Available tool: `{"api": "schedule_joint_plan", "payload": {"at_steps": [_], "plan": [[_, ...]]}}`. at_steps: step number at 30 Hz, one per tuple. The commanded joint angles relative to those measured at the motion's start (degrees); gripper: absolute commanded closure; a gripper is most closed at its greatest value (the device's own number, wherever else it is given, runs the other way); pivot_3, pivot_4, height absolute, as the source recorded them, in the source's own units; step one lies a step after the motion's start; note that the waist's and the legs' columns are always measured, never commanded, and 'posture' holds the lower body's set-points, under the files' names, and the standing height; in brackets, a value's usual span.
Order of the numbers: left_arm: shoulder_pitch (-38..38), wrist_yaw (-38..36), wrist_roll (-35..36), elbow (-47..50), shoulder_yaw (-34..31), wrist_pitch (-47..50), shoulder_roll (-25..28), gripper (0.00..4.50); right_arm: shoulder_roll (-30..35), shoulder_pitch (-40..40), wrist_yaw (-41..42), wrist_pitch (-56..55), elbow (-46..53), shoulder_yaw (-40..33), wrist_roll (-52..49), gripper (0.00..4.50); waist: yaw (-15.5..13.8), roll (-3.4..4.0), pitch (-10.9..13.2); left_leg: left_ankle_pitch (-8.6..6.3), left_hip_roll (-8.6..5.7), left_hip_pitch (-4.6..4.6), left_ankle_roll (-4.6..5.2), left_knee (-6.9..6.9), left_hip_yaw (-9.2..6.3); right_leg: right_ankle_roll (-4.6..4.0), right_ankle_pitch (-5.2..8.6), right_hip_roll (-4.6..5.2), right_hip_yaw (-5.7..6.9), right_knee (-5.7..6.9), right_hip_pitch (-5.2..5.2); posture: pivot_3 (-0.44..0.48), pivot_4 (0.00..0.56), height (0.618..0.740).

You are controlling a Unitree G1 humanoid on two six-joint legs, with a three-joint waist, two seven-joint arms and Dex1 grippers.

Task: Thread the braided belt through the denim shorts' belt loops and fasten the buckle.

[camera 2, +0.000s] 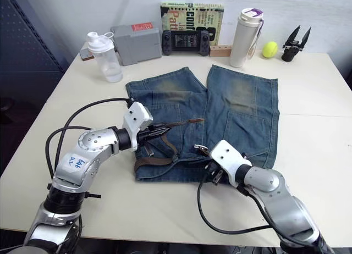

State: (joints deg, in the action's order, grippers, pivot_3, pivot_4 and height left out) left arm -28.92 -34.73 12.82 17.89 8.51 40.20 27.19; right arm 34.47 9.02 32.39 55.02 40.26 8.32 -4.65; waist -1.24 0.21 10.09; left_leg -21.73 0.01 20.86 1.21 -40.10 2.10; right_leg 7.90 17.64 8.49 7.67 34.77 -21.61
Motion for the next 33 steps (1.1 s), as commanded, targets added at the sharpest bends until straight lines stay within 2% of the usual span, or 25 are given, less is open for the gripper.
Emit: {"api": "schedule_joint_plan", "payload": {"at_steps": [1, 7, 11, 21, 33], "plan": [[0.15, -0.52, -0.72, 3.89, 2.41, 6.36, 2.87, 4.5, -3.47, 4.95, -4.33, 8.93, 3.05, -3.7, -0.97, 4.47, 0.01, 0.0, 0.0, 0.0, 0.0, -0.01, 0.0, 0.01, 0.0, 0.0, 0.0, 0.0, 0.0, 0.01, 0.0, 0.0, 0.15, 0.731], [1.31, 2.3, 0.58, 6.04, 2.82, 16.18, 2.25, 4.5, -7.94, 8.67, -10.41, 18.51, 4.98, -4.3, -0.36, 4.47, -0.2, 0.0, 0.0, 0.0, -0.03, 0.05, -0.01, -0.02, -0.05, 0.0, 0.0, -0.01, -0.01, 0.04, -0.02, 0.0, 0.15, 0.731], [1.48, 4.42, 0.45, 6.46, 3.41, 19.11, 0.75, 4.5, -9.25, 10.45, -12.43, 20.13, 6.39, -3.45, -0.82, 4.47, -0.15, 0.0, 0.0, 0.0, -0.04, 0.07, -0.01, -0.02, -0.06, 0.0, 0.0, -0.01, -0.04, 0.11, -0.08, 0.0, 0.15, 0.731], [-0.89, 8.95, 0.2, 4.08, 2.91, 19.68, -5.17, 4.5, -10.04, 11.74, -13.63, 22.62, 9.56, -0.92, -3.52, 4.47, -0.03, 0.0, 0.0, 0.0, -0.06, 0.07, -0.01, 0.0, -0.02, 0.0, 0.0, -0.01, -0.07, 0.11, -0.1, 0.0, 0.15, 0.731], [-1.13, 9.71, 0.43, 3.96, 2.92, 19.43, -5.61, 4.5, -9.66, 11.29, -14.93, 23.0, 9.61, -0.31, -4.91, 4.47, 0.01, 0.0, 0.0, 0.01, -0.05, 0.07, -0.01, 0.0, -0.01, 0.0, 0.0, -0.01, -0.07, 0.12, -0.14, 0.0, 0.15, 0.731]]}}
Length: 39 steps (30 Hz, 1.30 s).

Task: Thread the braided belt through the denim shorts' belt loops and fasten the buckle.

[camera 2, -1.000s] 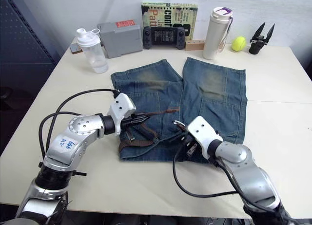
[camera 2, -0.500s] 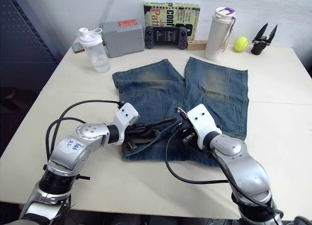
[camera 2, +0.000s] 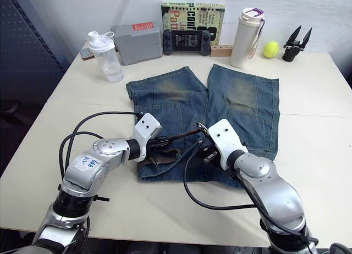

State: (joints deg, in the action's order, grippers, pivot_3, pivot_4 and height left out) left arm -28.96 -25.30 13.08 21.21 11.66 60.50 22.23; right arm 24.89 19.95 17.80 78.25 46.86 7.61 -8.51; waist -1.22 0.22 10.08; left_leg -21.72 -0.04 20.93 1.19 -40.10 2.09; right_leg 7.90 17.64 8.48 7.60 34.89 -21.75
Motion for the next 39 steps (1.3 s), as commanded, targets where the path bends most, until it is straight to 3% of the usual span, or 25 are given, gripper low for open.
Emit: {"api": "schedule_joint_plan", "payload": {"at_steps": [1, 14, 26, 29, 33, 39], "plan": [[-0.97, 0.25, 0.21, 0.99, -0.31, -0.83, -0.43, 4.5, -0.12, 0.25, -0.43, -0.15, 2.88, 0.12, -1.02, 4.47, 0.0, 0.0, 0.0, 0.0, 0.0, 0.0, 0.0, 0.0, 0.0, 0.0, 0.0, 0.0, 0.0, 0.0, 0.0, 0.0, 0.15, 0.731], [-0.92, 1.35, -0.66, 0.55, -0.32, -1.81, 0.57, 4.5, -0.03, 0.56, -0.9, 0.58, 2.46, -0.61, -2.14, 4.47, 0.03, 0.0, 0.0, 0.0, 0.0, 0.0, 0.0, 0.0, 0.0, 0.0, 0.0, 0.0, -0.01, 0.0, -0.01, 0.0, 0.15, 0.731], [-6.21, 1.24, -1.33, -5.15, 4.5, -6.4, -6.25, 4.5, 2.1, 1.2, 0.21, 1.29, 2.81, 6.24, -4.18, 4.47, -0.07, 0.0, 0.0, 0.0, -0.01, 0.02, 0.0, 0.01, 0.0, 0.0, 0.0, 0.0, 0.02, -0.01, -0.01, 0.0, 0.15, 0.731], [-7.39, -0.53, -1.96, -6.13, 6.45, -8.41, -6.6, 4.5, 3.12, 1.96, 0.34, 0.53, 2.32, 7.1, -3.81, 4.47, -0.03, 0.0, 0.0, 0.0, -0.01, 0.01, 0.0, 0.01, 0.01, 0.0, 0.0, 0.0, 0.01, -0.02, -0.01, 0.0, 0.15, 0.731], [-7.19, -3.49, -3.15, -5.34, 8.48, -10.47, -3.31, 4.5, 5.53, 2.83, 0.64, 0.07, 1.89, 7.22, -3.28, 4.47, 0.21, 0.0, 0.0, 0.0, 0.0, 0.01, 0.0, 0.03, 0.03, 0.0, 0.0, 0.0, 0.01, -0.02, -0.03, 0.0, 0.15, 0.731], [-7.47, -13.07, -2.23, -2.44, 13.89, -19.32, -1.43, 4.5, 6.44, 3.51, 0.59, -1.14, 1.11, 9.58, -3.11, 4.47, -0.03, 0.0, 0.0, 0.01, 0.01, 0.1, -0.01, 0.0, 0.02, 0.0, 0.0, 0.0, 0.02, -0.03, -0.09, 0.0, 0.15, 0.731]]}}
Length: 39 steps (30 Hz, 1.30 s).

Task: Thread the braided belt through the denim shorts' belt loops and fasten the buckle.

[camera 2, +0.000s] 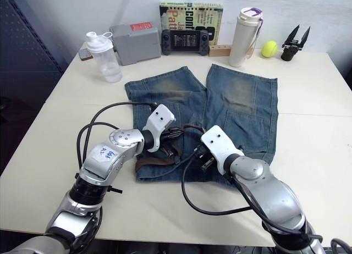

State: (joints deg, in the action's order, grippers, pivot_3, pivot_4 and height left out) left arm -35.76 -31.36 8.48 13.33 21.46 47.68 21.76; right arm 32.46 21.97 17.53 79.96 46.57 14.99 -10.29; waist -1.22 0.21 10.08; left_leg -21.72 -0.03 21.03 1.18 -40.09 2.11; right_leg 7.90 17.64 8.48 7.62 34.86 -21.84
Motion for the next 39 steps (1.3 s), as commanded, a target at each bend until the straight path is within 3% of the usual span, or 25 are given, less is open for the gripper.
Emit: {"api": "schedule_joint_plan", "payload": {"at_steps": [1, 9, 14, 20, 27, 39], "plan": [[-0.47, -8.36, 2.35, 5.51, 4.65, -7.66, -0.45, 4.5, -1.42, 1.63, 0.83, -3.1, 1.21, 2.28, -1.35, 4.47, -0.07, 0.0, 0.0, 0.0, 0.0, 0.0, 0.0, -0.01, 0.0, 0.0, 0.0, 0.0, 0.0, 0.0, 0.0, 0.0, 0.15, 0.731], [1.32, -10.83, 3.23, 0.53, -0.52, -10.76, 1.53, 4.5, 3.58, -0.8, 4.95, -10.38, 1.36, 0.92, -1.84, 4.47, 0.05, 0.0, 0.0, 0.0, 0.01, 0.04, 0.0, -0.01, 0.01, 0.0, 0.0, 0.0, 0.0, -0.02, -0.04, 0.0, 0.15, 0.731], [1.63, -10.28, 0.53, -3.75, -1.02, -14.71, 2.76, 4.5, 8.32, -3.29, 12.23, -18.19, 3.51, 2.26, -3.97, 4.47, 0.0, 0.0, 0.0, 0.01, 0.0, 0.05, 0.01, -0.02, 0.03, 0.0, 0.0, 0.01, -0.01, -0.01, -0.06, 0.0, 0.15, 0.731], [1.0, -7.75, -0.95, -6.69, -2.8, -18.67, 1.1, 4.5, 9.6, -4.82, 15.23, -21.77, 3.01, 1.51, -4.6, 4.47, -0.06, 0.0, 0.0, 0.01, 0.01, 0.06, 0.01, -0.01, 0.01, 0.0, 0.0, 0.0, 0.03, 0.0, -0.06, 0.0, 0.15, 0.731], [3.85, -11.94, 1.54, -0.52, -1.04, -22.93, -1.76, 4.5, 8.7, -4.39, 13.9, -21.8, 1.38, 2.05, -2.85, 4.47, -0.09, 0.0, 0.0, 0.01, 0.01, 0.08, 0.01, -0.03, 0.0, 0.0, 0.0, 0.01, 0.04, 0.01, -0.06, 0.0, 0.15, 0.731], [8.03, -14.87, 2.57, 5.98, -3.75, -18.86, 3.23, 4.5, -0.86, -3.11, 6.2, -15.0, -2.91, -8.31, -2.9, 4.47, 0.02, 0.0, 0.0, 0.01, 0.03, 0.06, 0.01, -0.04, 0.02, 0.0, 0.0, 0.01, 0.0, 0.03, -0.07, 0.0, 0.15, 0.731]]}}
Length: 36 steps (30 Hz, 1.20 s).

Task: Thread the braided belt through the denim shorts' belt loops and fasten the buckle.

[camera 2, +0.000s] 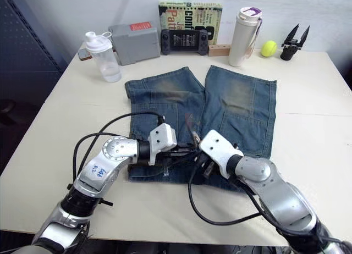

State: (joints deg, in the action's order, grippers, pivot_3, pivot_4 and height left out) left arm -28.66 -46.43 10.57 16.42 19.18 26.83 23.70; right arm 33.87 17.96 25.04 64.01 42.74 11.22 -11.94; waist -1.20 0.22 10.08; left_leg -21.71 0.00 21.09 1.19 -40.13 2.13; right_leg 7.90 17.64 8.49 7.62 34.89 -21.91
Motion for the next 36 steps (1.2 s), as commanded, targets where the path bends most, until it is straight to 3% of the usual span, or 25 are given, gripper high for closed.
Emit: {"api": "schedule_joint_plan", "payload": {"at_steps": [1, 6, 13, 28, 36], "plan": [[1.14, 0.37, 0.95, 3.05, -1.88, 2.5, 1.32, 4.5, -2.9, 0.86, -1.39, 1.15, 0.88, -5.1, -1.66, 4.47, -0.02, 0.0, 0.0, 0.0, -0.01, 0.01, 0.0, 0.0, 0.0, 0.0, 0.0, 0.0, 0.0, 0.0, 0.0, 0.0, 0.15, 0.731], [1.85, 2.59, 3.07, 3.93, -5.19, 6.62, 0.91, 4.5, -2.73, 0.57, -1.2, 1.54, 0.77, -5.94, -2.1, 4.47, -0.1, 0.0, 0.0, 0.0, -0.02, 0.0, 0.0, -0.01, -0.01, 0.0, 0.0, 0.01, 0.0, 0.01, 0.0, 0.0, 0.15, 0.731], [0.67, 9.2, -1.04, 4.96, -7.33, 9.46, 2.45, 4.5, -2.7, 0.79, -2.52, 4.19, -0.8, -9.31, -1.77, 4.47, -0.18, 0.0, 0.0, 0.0, -0.05, 0.0, 0.0, -0.01, -0.01, 0.0, 0.0, 0.02, 0.0, 0.03, 0.01, 0.0, 0.15, 0.731], [2.81, 4.91, 0.63, 8.73, -3.16, 15.09, 7.35, 4.5, -6.31, 4.27, -5.56, 8.4, -0.58, -12.14, -3.48, 4.47, -0.09, 0.0, 0.0, 0.0, -0.05, 0.0, 0.0, 0.0, -0.02, 0.0, 0.0, 0.02, -0.01, 0.06, -0.01, 0.0, 0.15, 0.731], [1.4, 4.23, -0.19, 6.61, -0.8, 14.93, 7.26, 4.5, -7.53, 5.4, -5.37, 9.23, 1.12, -11.87, -5.32, 4.47, -0.1, 0.0, 0.0, 0.0, -0.04, 0.0, 0.0, 0.01, -0.01, 0.0, 0.0, 0.01, -0.01, 0.07, -0.02, 0.0, 0.15, 0.731]]}}
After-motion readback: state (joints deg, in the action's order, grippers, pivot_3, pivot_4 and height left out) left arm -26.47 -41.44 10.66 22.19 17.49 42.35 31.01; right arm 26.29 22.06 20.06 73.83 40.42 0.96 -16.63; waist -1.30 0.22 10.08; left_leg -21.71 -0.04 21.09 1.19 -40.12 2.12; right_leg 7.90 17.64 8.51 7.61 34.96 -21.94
